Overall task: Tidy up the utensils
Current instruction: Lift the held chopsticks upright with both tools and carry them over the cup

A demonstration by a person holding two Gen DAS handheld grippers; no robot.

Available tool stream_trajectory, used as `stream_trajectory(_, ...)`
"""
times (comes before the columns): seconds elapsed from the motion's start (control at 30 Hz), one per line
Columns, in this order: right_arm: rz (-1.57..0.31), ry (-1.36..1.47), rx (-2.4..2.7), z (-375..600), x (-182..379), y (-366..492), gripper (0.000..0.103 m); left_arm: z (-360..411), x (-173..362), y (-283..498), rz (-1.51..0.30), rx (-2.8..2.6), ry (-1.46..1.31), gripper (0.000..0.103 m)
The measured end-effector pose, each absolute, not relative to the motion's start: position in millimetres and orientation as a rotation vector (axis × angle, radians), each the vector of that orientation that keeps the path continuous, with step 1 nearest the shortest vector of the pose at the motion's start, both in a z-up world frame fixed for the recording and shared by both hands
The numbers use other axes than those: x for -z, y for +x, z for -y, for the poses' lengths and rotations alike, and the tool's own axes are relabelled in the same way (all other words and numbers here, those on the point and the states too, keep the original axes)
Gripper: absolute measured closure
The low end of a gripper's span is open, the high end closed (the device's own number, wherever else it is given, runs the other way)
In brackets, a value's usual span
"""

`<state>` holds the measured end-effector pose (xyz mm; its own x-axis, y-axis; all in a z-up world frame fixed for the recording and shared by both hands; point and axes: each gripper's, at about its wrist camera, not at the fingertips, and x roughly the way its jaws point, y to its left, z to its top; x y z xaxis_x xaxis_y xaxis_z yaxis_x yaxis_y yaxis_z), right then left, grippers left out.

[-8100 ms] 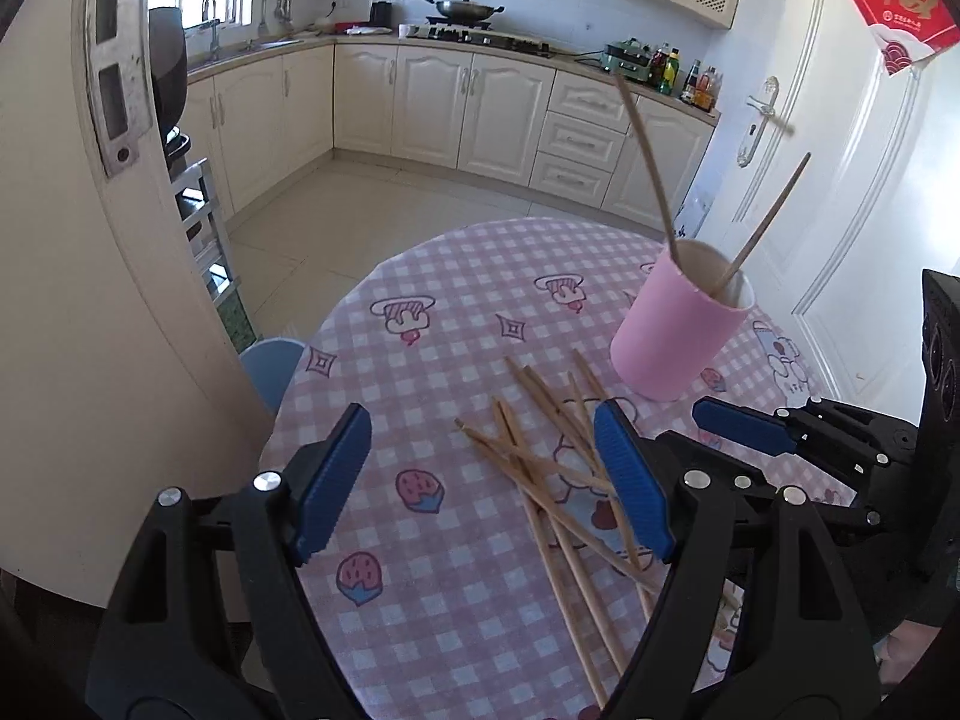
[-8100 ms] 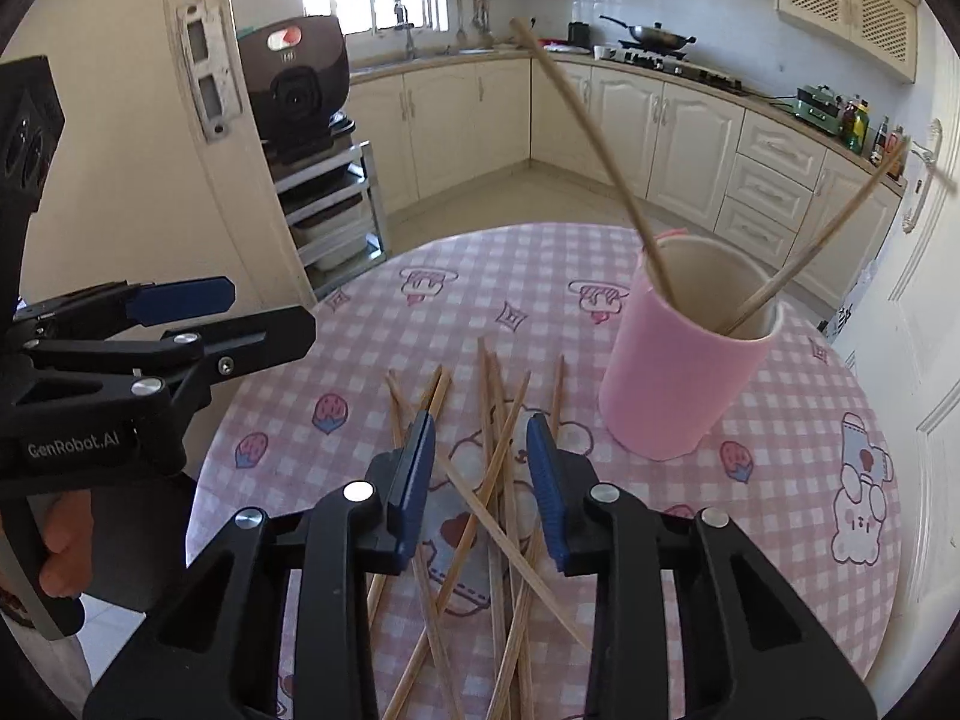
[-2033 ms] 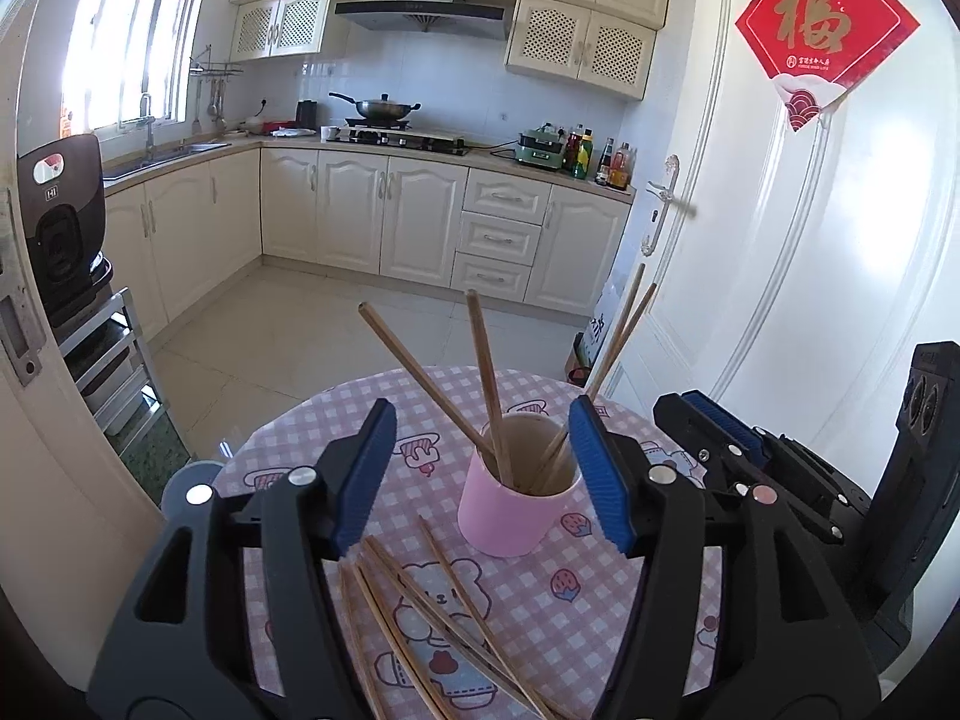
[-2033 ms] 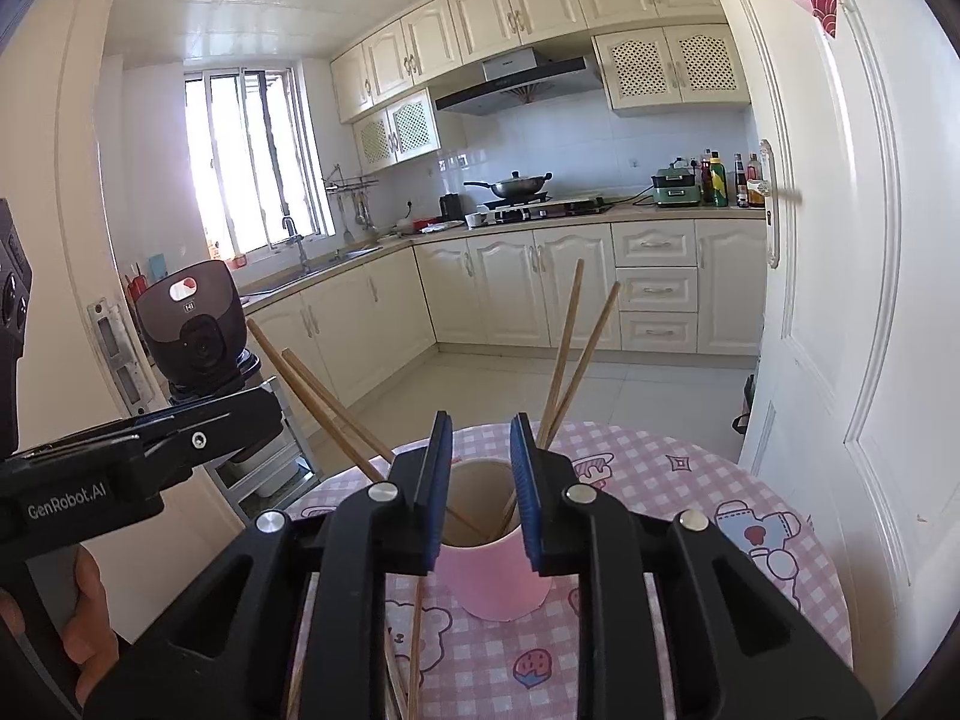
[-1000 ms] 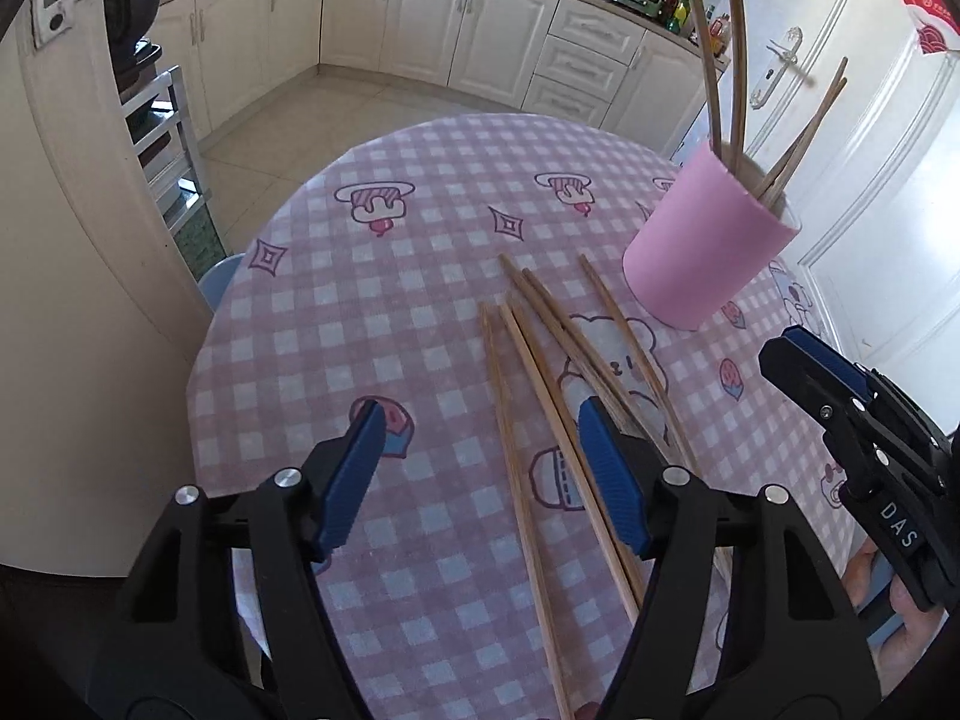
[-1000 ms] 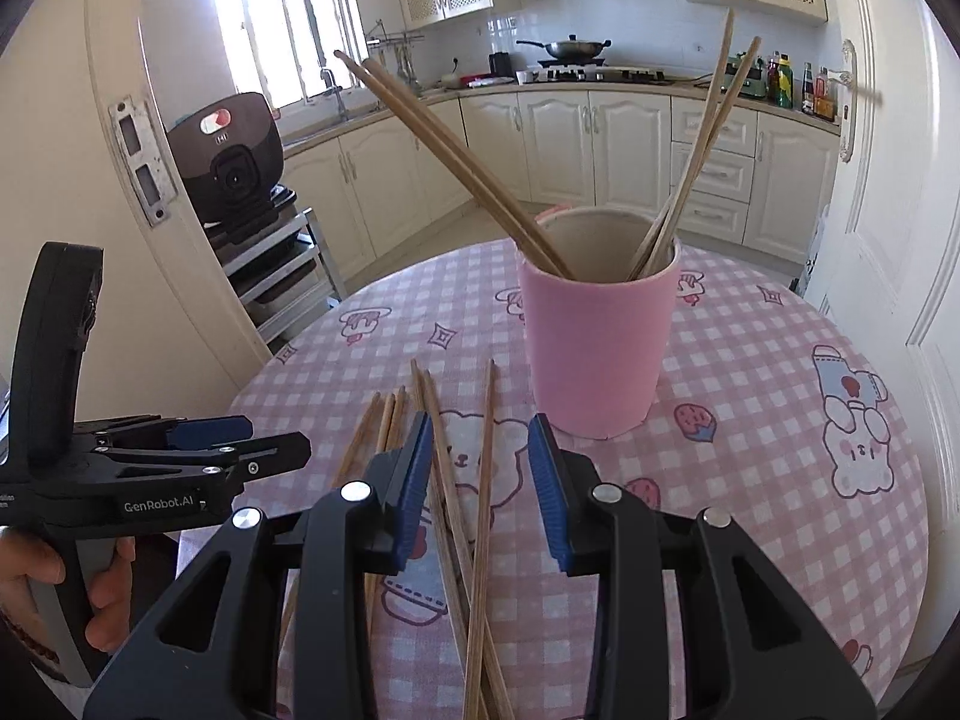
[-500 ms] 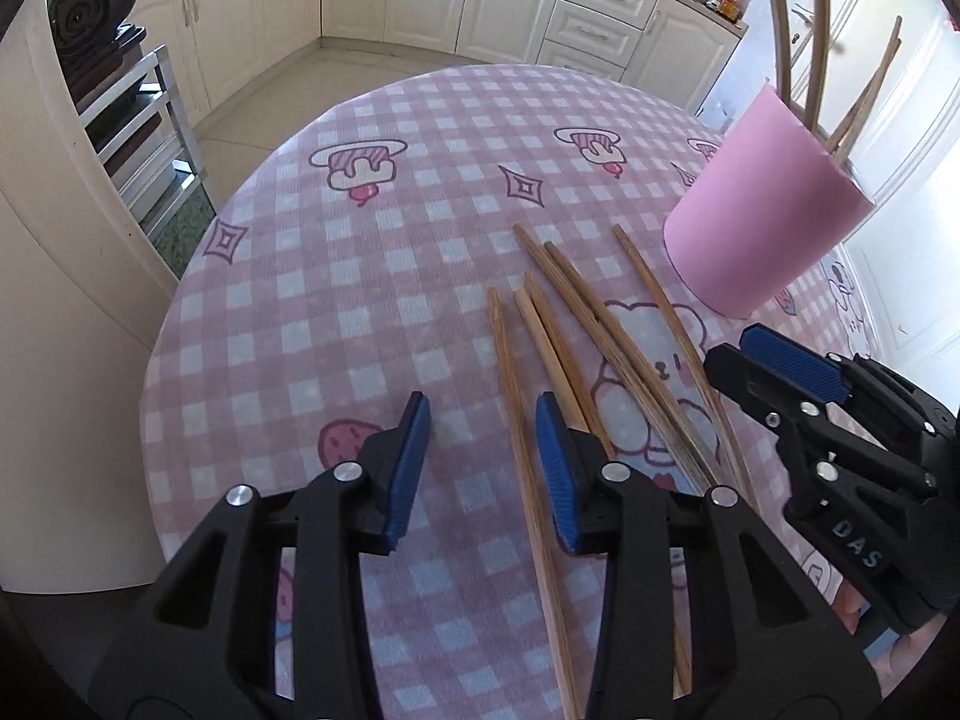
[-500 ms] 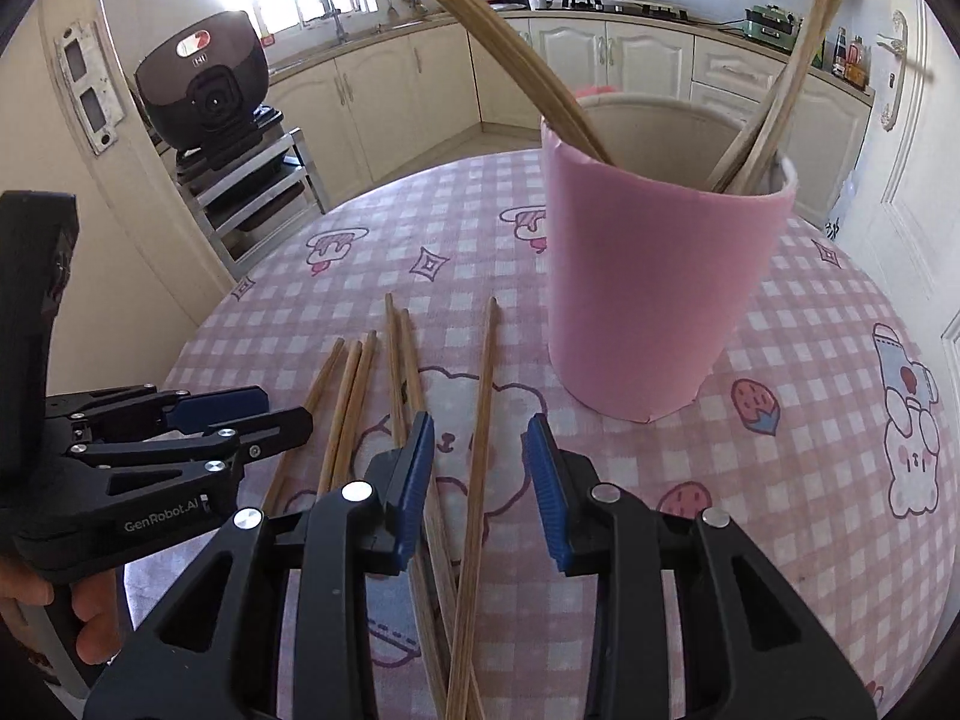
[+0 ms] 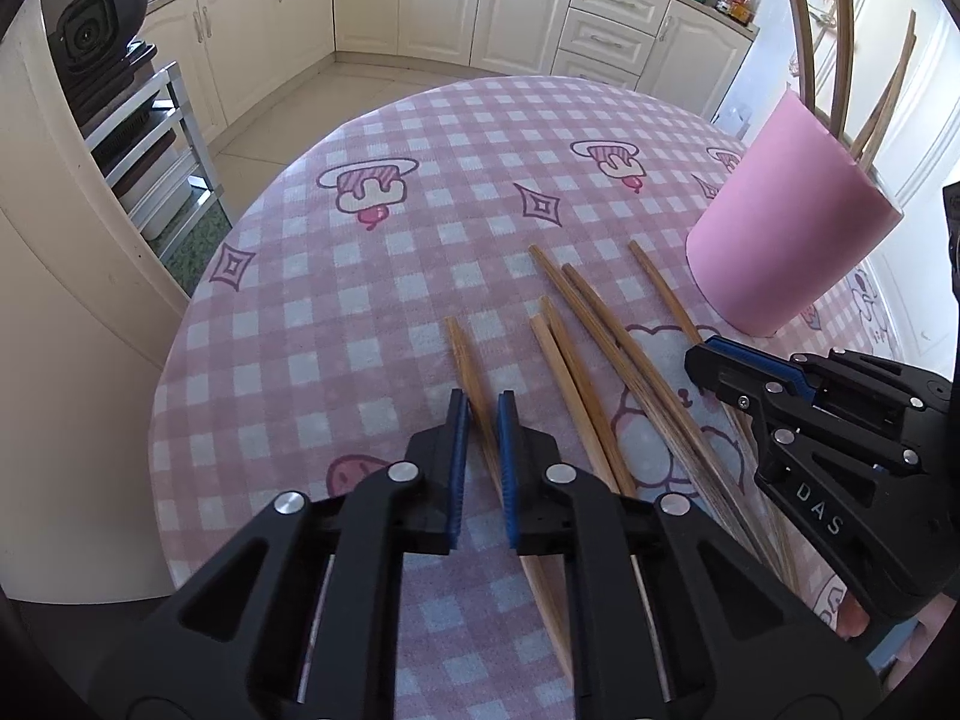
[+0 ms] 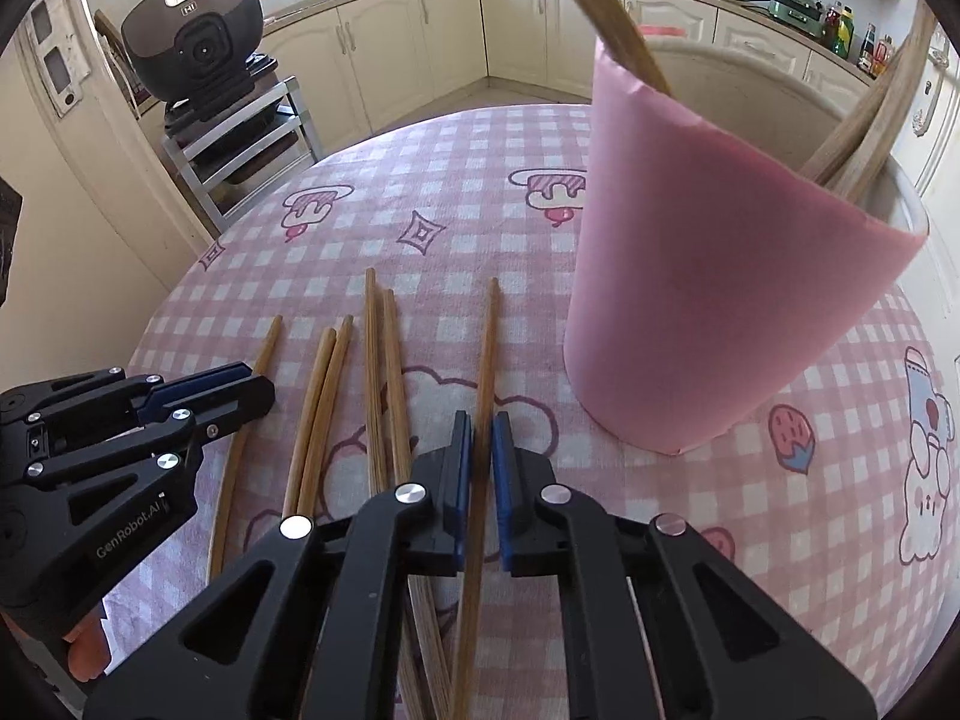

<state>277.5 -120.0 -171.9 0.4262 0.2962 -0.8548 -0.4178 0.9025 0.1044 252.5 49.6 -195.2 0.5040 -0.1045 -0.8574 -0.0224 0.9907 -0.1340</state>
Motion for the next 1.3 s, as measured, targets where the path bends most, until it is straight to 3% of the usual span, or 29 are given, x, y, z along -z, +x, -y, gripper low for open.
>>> stream_trajectory(0.27,-0.994,-0.058,-0.507,128,153,263,0.098,-52,174,243,-0.993,0.107,-0.188,0.098)
stream_trajectory(0.77,-0.767,0.003,-0.564,155,64,206,0.098,-43,74,188,-0.761,0.203,-0.212,0.098)
stream_trajectory(1.3,-0.598,0.012,-0.507,186,19,169,0.098,-27,24,151,-0.591,0.264,-0.229,0.098)
